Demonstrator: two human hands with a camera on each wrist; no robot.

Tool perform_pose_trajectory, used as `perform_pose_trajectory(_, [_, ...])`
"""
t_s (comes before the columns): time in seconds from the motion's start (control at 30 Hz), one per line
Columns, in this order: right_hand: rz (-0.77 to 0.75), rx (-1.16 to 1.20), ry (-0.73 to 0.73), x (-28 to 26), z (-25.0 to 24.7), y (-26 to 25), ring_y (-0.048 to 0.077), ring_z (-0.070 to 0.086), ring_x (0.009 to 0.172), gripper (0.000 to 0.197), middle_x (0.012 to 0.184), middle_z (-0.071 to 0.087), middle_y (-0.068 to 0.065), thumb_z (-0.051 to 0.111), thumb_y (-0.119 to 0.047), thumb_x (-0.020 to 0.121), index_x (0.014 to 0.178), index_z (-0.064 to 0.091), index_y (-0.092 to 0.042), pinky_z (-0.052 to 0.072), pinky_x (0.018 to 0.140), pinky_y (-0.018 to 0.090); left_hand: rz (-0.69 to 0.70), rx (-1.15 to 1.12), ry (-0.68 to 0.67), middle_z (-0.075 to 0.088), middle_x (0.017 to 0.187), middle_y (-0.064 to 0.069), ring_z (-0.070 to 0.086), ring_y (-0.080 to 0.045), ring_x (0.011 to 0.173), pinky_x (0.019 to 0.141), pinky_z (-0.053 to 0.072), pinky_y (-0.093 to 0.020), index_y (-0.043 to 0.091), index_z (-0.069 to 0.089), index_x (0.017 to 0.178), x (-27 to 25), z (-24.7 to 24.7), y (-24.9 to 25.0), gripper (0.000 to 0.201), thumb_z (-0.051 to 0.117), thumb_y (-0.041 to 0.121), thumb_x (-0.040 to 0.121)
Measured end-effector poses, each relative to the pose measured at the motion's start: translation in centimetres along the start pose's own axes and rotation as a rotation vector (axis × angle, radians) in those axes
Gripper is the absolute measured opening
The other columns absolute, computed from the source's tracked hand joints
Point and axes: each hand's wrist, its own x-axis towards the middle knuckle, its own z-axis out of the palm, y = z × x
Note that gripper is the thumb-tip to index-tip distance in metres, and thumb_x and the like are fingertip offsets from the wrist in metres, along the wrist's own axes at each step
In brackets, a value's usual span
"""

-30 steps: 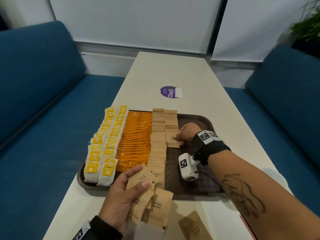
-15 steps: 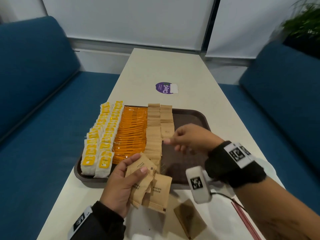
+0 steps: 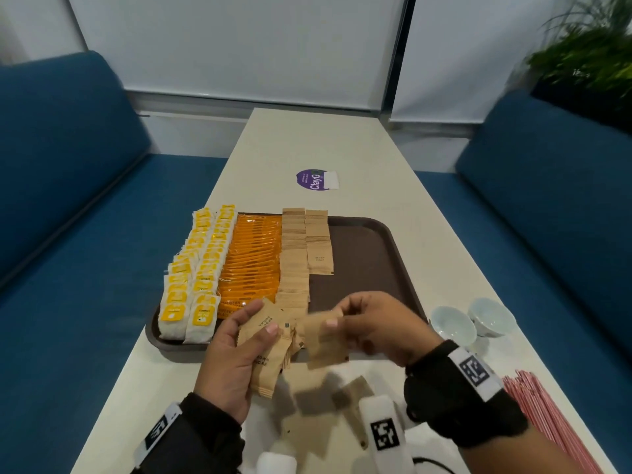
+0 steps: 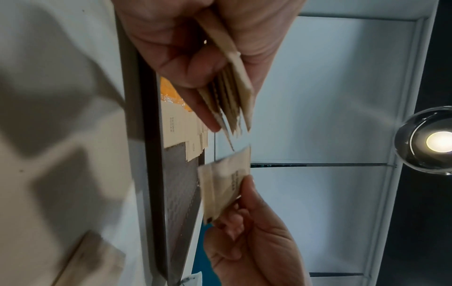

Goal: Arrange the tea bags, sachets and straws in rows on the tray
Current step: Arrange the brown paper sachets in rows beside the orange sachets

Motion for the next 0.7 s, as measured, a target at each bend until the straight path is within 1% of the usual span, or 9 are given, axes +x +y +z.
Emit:
perform_pose_trajectory(0.07, [-0.02, -0.015, 0.11, 1.1, -1.2, -1.0, 0.003, 0.053, 0.047, 0.008, 0.068, 0.068, -0.002, 0.067, -0.014, 0.085, 0.079, 0.062, -0.014, 0.045, 0.048, 0.019, -0.01, -0.001, 0.014, 0.065, 0.112, -0.011, 0.064, -0.032, 0.097, 0.049, 0.056, -0.028, 0.019, 0.058, 0.114, 0.0, -0.2, 0.1, 0.04, 0.057, -0.005, 0.081])
perform_pose_trajectory(0.1, [-0.04, -0.035, 0.176, 1.9, -1.9, -1.5, 0.001, 0.055, 0.047, 0.006, 0.073, 0.068, -0.001, 0.066, -0.015, 0.086, 0.081, 0.062, -0.015, 0.045, 0.049, 0.016, -0.016, 0.007, 0.018, 0.064, 0.113, -0.011, 0.063, -0.033, 0.099, 0.05, 0.056, -0.028, 0.02, 0.058, 0.114, -0.1, -0.3, 0.2, 0.04, 0.057, -0.005, 0.082])
perform_pose_trajectory(0.17, [-0.071, -0.088, 0.294, 4.2, -3.1, -2.4, -0.001, 0.054, 0.043, 0.005, 0.076, 0.066, -0.001, 0.064, -0.014, 0.089, 0.085, 0.06, -0.016, 0.041, 0.042, 0.011, -0.03, 0.029, 0.017, 0.063, 0.115, -0.01, 0.063, -0.034, 0.1, 0.049, 0.055, -0.027, 0.021, 0.058, 0.113, -0.1, -0.3, 0.2, 0.04, 0.057, -0.004, 0.082])
perform_pose_trajectory(0.27, [-0.048, -0.134, 0.379, 8.3, -4.0, -3.0, 0.006, 0.051, 0.045, 0.008, 0.074, 0.064, 0.001, 0.064, -0.013, 0.089, 0.084, 0.057, -0.015, 0.036, 0.035, 0.012, -0.05, 0.058, -0.001, 0.065, 0.11, -0.006, 0.066, -0.03, 0.092, 0.046, 0.053, -0.027, 0.022, 0.057, 0.116, -0.2, -0.2, 0.1, 0.042, 0.059, -0.002, 0.081])
perform_pose_trajectory(0.37, [0.032, -0.153, 0.382, 11.7, -4.2, -2.9, 0.01, 0.049, 0.049, 0.008, 0.079, 0.066, 0.005, 0.064, -0.013, 0.088, 0.087, 0.056, -0.013, 0.04, 0.037, 0.017, -0.064, 0.057, -0.016, 0.067, 0.107, -0.007, 0.068, -0.028, 0.086, 0.049, 0.055, -0.029, 0.02, 0.057, 0.117, -0.1, -0.2, 0.1, 0.048, 0.062, -0.001, 0.074])
perform_pose_trajectory(0.43, [0.088, -0.176, 0.356, 13.6, -4.1, -2.6, 0.012, 0.051, 0.052, 0.009, 0.089, 0.069, 0.01, 0.065, -0.012, 0.088, 0.087, 0.055, -0.012, 0.044, 0.045, 0.02, -0.072, 0.048, -0.023, 0.068, 0.107, -0.009, 0.07, -0.029, 0.083, 0.052, 0.056, -0.03, 0.02, 0.059, 0.114, 0.0, -0.4, 0.0, 0.05, 0.064, 0.002, 0.068])
perform_pose_trajectory(0.5, [0.129, -0.213, 0.332, 15.0, -4.0, -2.3, 0.013, 0.053, 0.055, 0.01, 0.099, 0.07, 0.012, 0.065, -0.012, 0.087, 0.087, 0.055, -0.012, 0.046, 0.051, 0.021, -0.081, 0.038, -0.029, 0.069, 0.105, -0.01, 0.071, -0.028, 0.08, 0.053, 0.057, -0.03, 0.02, 0.059, 0.112, 0.2, -0.6, -0.1, 0.047, 0.063, 0.0, 0.07])
perform_pose_trajectory(0.63, [0.182, -0.295, 0.29, 16.4, -3.6, -2.0, 0.01, 0.052, 0.053, 0.02, 0.099, 0.068, 0.009, 0.065, -0.017, 0.088, 0.105, 0.056, -0.01, 0.039, 0.045, 0.019, -0.094, 0.047, -0.034, 0.067, 0.11, -0.011, 0.068, -0.033, 0.092, 0.057, 0.058, -0.031, 0.02, 0.06, 0.112, 0.6, -0.8, -0.4, 0.052, 0.065, 0.003, 0.063])
perform_pose_trajectory(0.7, [0.193, -0.306, 0.294, 17.0, -3.5, -1.9, 0.011, 0.053, 0.052, 0.019, 0.096, 0.069, 0.01, 0.067, -0.016, 0.087, 0.1, 0.055, -0.011, 0.042, 0.047, 0.021, -0.096, 0.053, -0.038, 0.067, 0.11, -0.011, 0.067, -0.033, 0.094, 0.059, 0.059, -0.033, 0.02, 0.06, 0.112, 0.7, -0.8, -0.5, 0.054, 0.066, 0.004, 0.06])
